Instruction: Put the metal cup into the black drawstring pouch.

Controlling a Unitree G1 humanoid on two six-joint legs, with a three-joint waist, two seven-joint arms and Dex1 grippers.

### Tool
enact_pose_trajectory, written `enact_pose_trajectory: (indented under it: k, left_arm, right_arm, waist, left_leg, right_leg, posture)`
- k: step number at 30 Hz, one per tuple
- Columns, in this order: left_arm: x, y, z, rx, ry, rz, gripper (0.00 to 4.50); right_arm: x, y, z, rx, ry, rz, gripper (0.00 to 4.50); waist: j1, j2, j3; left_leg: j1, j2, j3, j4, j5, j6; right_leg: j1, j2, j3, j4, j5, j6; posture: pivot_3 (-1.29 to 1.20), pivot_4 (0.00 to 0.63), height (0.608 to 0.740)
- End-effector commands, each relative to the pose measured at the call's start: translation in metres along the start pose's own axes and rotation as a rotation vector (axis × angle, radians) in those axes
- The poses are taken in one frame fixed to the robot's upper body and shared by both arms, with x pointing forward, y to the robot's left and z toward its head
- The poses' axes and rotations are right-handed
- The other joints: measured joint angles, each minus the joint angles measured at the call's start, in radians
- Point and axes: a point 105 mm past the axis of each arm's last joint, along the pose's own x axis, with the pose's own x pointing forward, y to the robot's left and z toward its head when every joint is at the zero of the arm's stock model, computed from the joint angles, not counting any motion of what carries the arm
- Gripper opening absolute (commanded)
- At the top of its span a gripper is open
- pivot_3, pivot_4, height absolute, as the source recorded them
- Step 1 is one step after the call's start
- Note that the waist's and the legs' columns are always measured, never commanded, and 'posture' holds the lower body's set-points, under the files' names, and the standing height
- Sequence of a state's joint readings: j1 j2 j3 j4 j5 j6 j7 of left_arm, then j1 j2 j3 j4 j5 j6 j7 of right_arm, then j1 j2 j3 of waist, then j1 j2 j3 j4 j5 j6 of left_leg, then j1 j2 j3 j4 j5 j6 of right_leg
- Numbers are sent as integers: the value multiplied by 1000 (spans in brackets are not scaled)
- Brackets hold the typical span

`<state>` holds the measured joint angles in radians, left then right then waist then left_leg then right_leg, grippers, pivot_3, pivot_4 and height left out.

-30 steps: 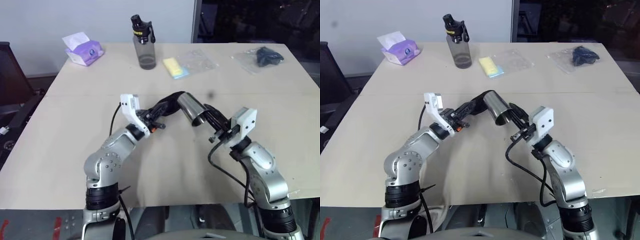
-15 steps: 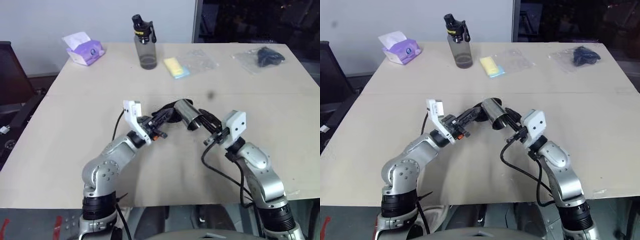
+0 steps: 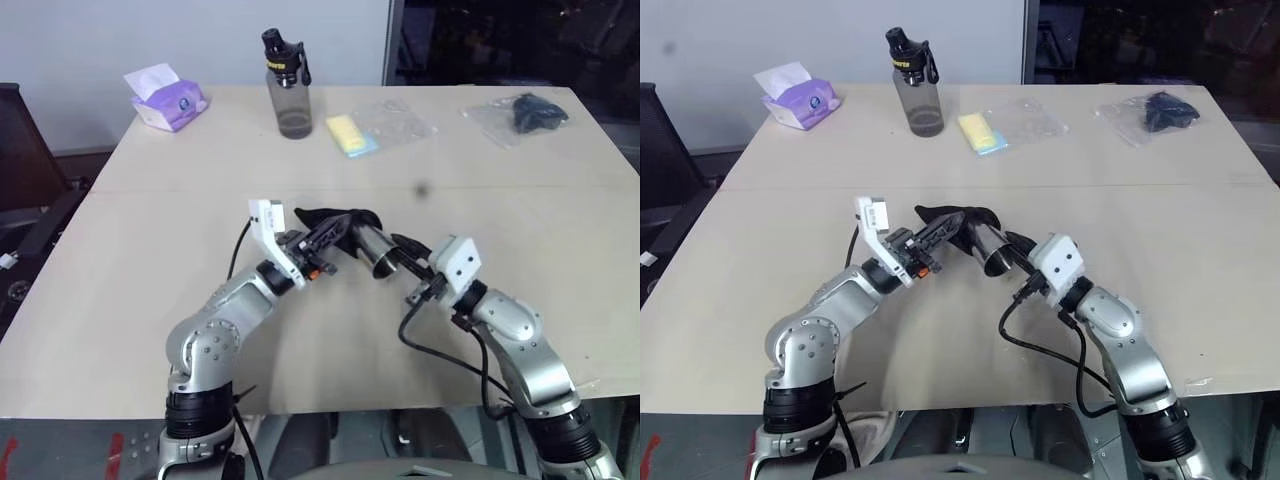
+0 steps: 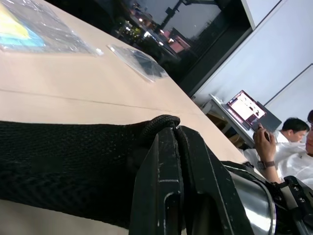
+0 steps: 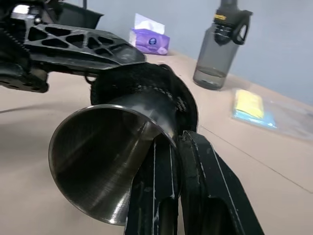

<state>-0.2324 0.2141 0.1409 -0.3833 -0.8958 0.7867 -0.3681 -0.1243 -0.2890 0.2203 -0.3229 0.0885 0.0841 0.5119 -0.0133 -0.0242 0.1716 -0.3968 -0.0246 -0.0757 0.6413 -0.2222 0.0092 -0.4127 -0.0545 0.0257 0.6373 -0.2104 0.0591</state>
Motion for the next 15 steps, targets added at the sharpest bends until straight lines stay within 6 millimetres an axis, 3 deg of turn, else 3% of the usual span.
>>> enact_pose_trajectory:
  k: [1,7,11,15]
  left_arm:
    - [1,-16,3,33,2,-67,0]
    - [1,-26,-2,21,26,-119,0]
    - [3,-32,-8,16,44,-142,0]
    - [3,-39,-14,7,62,-172,0]
  right_arm:
    - [9,-2,11,-59,-50,6,104]
    - [24,-9,-3,-14,-12,-49,104]
    - [33,-16,-18,139,45,-139,104]
    - [43,-25,-20,426,68,-251,104]
  waist:
    - [0,0,0]
    - [0,0,0]
    - [0,0,0]
    - [0,0,0]
  left_leg:
    - [0,0,0,0,0,0]
    - [0,0,0,0,0,0]
    - [0,0,0,-1,0,0]
    - [0,0,-1,-1,0,0]
  right_leg:
    - [0,0,0,0,0,0]
    - [0,0,0,0,1,-1]
    - [0,0,0,0,1,-1]
    - [0,0,0,0,1,-2]
  posture:
    - [0,150,740]
    - [0,150,740]
    - [0,150,740]
    - [0,150,740]
